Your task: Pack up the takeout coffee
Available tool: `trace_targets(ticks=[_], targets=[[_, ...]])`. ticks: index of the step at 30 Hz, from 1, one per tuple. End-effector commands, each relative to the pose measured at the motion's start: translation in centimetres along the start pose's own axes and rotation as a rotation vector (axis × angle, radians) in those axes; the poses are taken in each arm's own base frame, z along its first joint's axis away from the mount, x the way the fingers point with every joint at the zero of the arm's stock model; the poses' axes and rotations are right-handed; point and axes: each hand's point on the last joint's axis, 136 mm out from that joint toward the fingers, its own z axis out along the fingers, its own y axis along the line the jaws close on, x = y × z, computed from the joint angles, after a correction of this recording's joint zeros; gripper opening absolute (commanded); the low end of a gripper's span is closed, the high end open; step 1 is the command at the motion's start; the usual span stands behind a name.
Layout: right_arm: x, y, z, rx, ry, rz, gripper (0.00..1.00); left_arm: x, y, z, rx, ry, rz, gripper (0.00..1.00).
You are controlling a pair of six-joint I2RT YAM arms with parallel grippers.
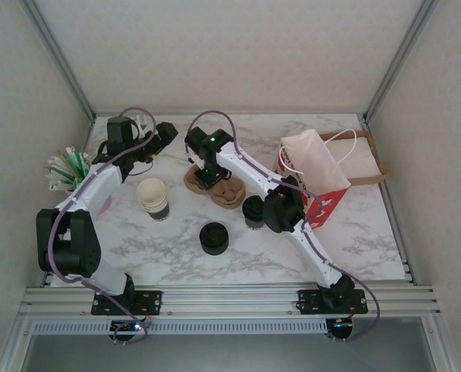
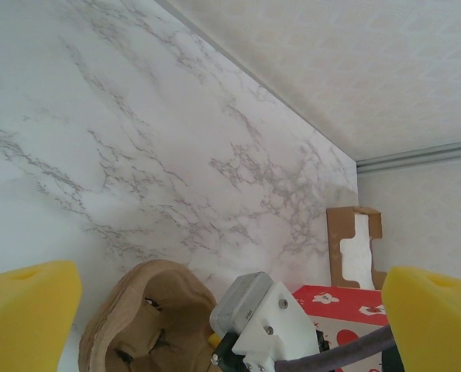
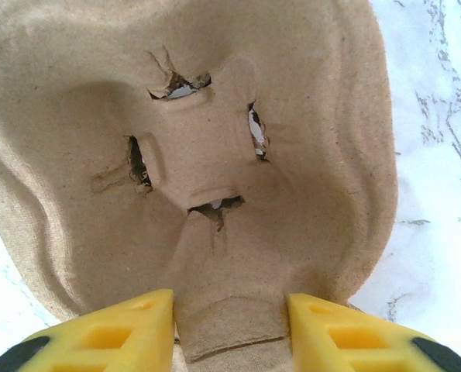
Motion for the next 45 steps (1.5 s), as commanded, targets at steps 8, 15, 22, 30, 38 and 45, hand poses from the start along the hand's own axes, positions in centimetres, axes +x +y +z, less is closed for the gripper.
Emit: trace_targets(ticks=[8,15,22,30,38,45], targets=[[0.9,-0.9,-2.1,0.031,0.012,0.051,0.37,-0.2,-0.7,-0.9,0.031,-0.013,0.032,1.00],[1.2,-0.9,-2.1,0.029,0.012,0.108,0.38,0.1,-0.4,-0.6,0.033,-0.005,0.028,1.00],[1.8,-0.7,-1.2,0.027,0.039,0.107,0.48,0.3,-0.3,-0.5,0.032,0.001,0.028,1.00],[1.9,-1.0,-1.4,0.042,0.041,0.107,0.35,0.5,0.0,-0.4,0.032,0.007,0.027,1.00],[1.2,-1.2,-3.6,0.044,-0.013,0.119,0.33,0.7,0.3,-0.3,0.029,0.012,0.024,0.99],[0.9,-1.2,-4.3,0.042,-0.036,0.131,0.34,1.3,0.6,0.1,0.034,0.032,0.015,0.79]])
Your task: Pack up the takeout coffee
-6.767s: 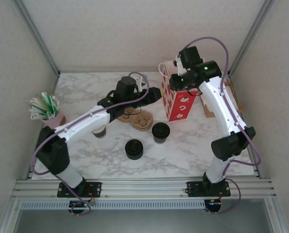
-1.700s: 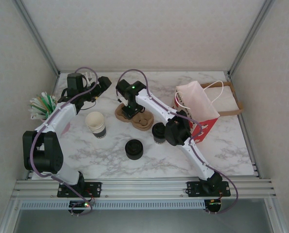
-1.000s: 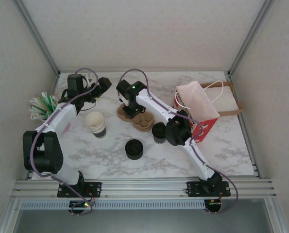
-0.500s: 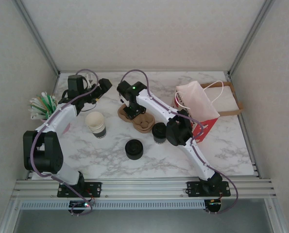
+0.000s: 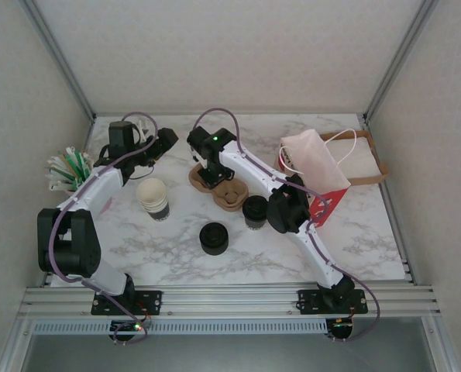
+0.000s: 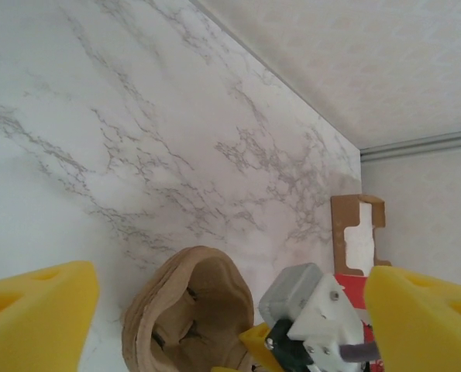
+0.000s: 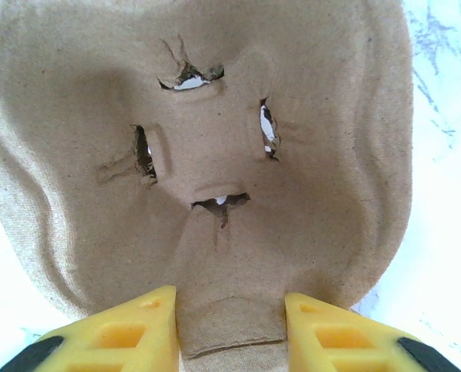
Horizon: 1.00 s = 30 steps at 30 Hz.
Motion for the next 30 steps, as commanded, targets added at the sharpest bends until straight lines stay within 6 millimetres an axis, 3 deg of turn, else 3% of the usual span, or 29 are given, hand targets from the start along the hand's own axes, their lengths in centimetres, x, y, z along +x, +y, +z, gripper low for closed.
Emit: trace_targets(ticks=[1,9,12,19,22,30], targets=[[-0.3,-0.7,-2.5,0.012,-0.045,0.028,0.34,0.0,-0.2,-0.2,0.029,0.003,0.024,0.75],[-0.3,-1.0,-1.6,-0.013,-0.038,0.068,0.35,0.7,0.5,0.6,0.024,0.033,0.015,0.47],[-0.4,-1.3,-1.2,-0.035,-0.036,0.104,0.35,1.0,0.8,0.9,0.020,0.045,0.015,0.40],[-0.9,-1.9,-1.0,-0.082,-0.049,0.202,0.35,2.1,1.5,2.2,0.022,0.089,0.011,0.33],[-1.1,-3.4,-0.9,-0.091,-0.056,0.262,0.35,2.9,1.8,2.8,0.035,0.111,0.004,0.31],[-1.3,-3.4,-0.6,-0.106,-0.053,0.292,0.36,4.3,2.9,4.9,0.034,0.170,0.008,0.24]])
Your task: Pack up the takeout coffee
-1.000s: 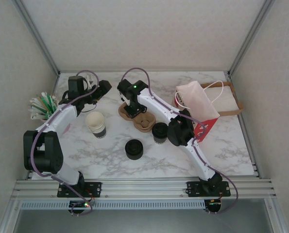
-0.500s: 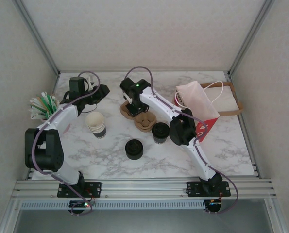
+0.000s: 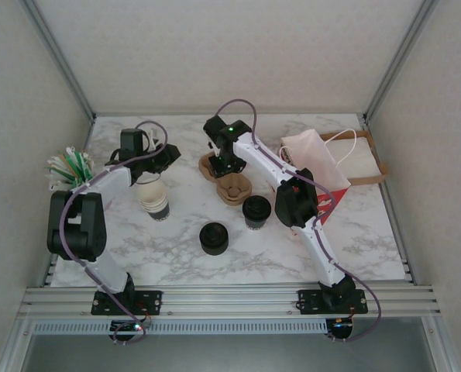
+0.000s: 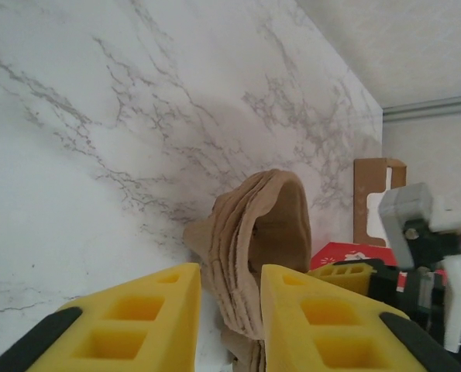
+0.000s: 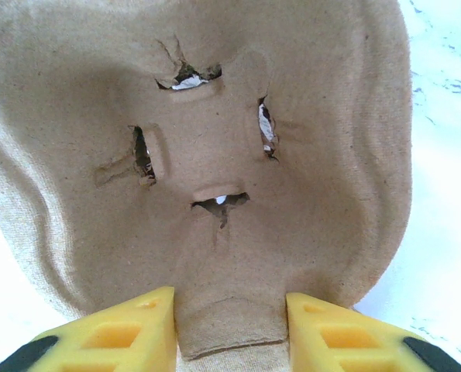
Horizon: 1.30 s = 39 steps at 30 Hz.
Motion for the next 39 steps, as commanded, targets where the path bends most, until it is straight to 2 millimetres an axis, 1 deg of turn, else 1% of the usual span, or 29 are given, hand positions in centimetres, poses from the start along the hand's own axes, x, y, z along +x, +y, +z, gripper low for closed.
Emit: trace_targets(ticks=[1,3,6,11,15,20,24,30,33,36,37,39], targets=[[-0.2,0.7,-1.2,-0.030,-0.018,0.025,0.36,0.5,-0.3,1.2,0.033,0.033,0.039,0.23],[-0.1,0.7,-1.2,-0.032,-0.017,0.025,0.36,0.8,-0.2,2.0,0.031,0.055,0.047,0.19],[-0.2,0.6,-1.1,-0.031,-0.017,0.033,0.36,1.4,-0.2,2.9,0.030,0.087,0.058,0.16],[-0.4,0.6,-1.0,-0.034,-0.019,0.046,0.36,2.6,-0.4,4.1,0.031,0.134,0.084,0.15],[-0.6,0.8,-1.0,-0.044,-0.019,0.051,0.36,2.8,-0.3,4.5,0.027,0.149,0.085,0.16],[-0.5,0.8,-1.0,-0.047,-0.015,0.054,0.36,2.8,-1.0,3.9,0.027,0.143,0.096,0.16],[-0.6,0.6,-1.0,-0.042,-0.015,0.058,0.36,2.0,-1.8,2.8,0.011,0.107,0.113,0.20],[-0.7,0.1,-1.3,-0.038,-0.019,0.084,0.36,1.1,-3.5,1.1,0.005,0.058,0.132,0.35],[-0.9,-0.1,-1.3,-0.037,-0.026,0.096,0.36,0.8,-4.4,0.5,0.009,0.039,0.145,0.40],[-1.1,-0.4,-1.3,-0.039,-0.031,0.118,0.36,0.5,-4.6,0.8,0.008,0.042,0.148,0.39],[-1.2,-0.5,-1.2,-0.039,-0.033,0.128,0.36,0.6,-4.4,1.3,0.007,0.055,0.146,0.38],[-1.4,-0.7,-1.2,-0.044,-0.037,0.144,0.36,0.7,-4.3,2.1,0.021,0.085,0.139,0.33]])
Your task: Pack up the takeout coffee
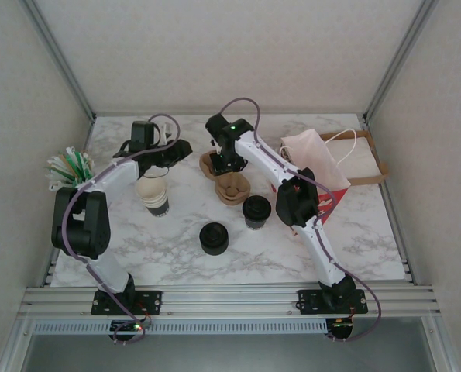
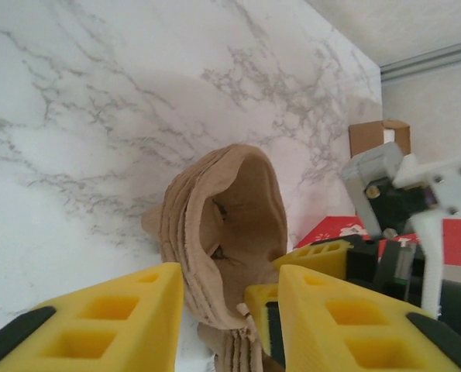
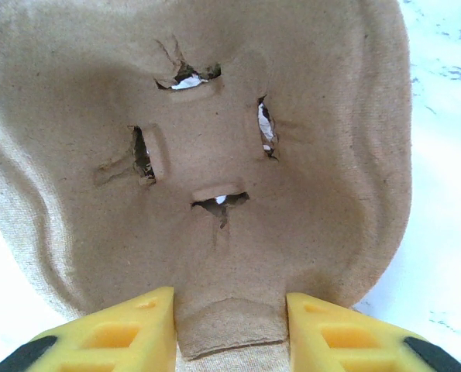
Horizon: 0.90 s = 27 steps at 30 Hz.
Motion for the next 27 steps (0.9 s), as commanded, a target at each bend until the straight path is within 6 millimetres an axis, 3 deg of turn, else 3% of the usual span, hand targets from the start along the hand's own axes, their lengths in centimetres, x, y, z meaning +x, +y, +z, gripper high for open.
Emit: trace_targets(ticks=[1,13,27], targets=[[-1.1,-0.2,-0.9,-0.022,-0.036,0.051,0.36,0.1,-0.1,1.3,0.012,0.041,0.009,0.29],[-1.5,-0.6,-1.0,-0.044,-0.040,0.081,0.36,2.2,0.7,5.0,0.002,0.149,0.026,0.11],[-1.6,-0.3,-1.2,-0.068,-0.039,0.087,0.36,3.2,1.8,6.3,-0.017,0.187,0.017,0.11]])
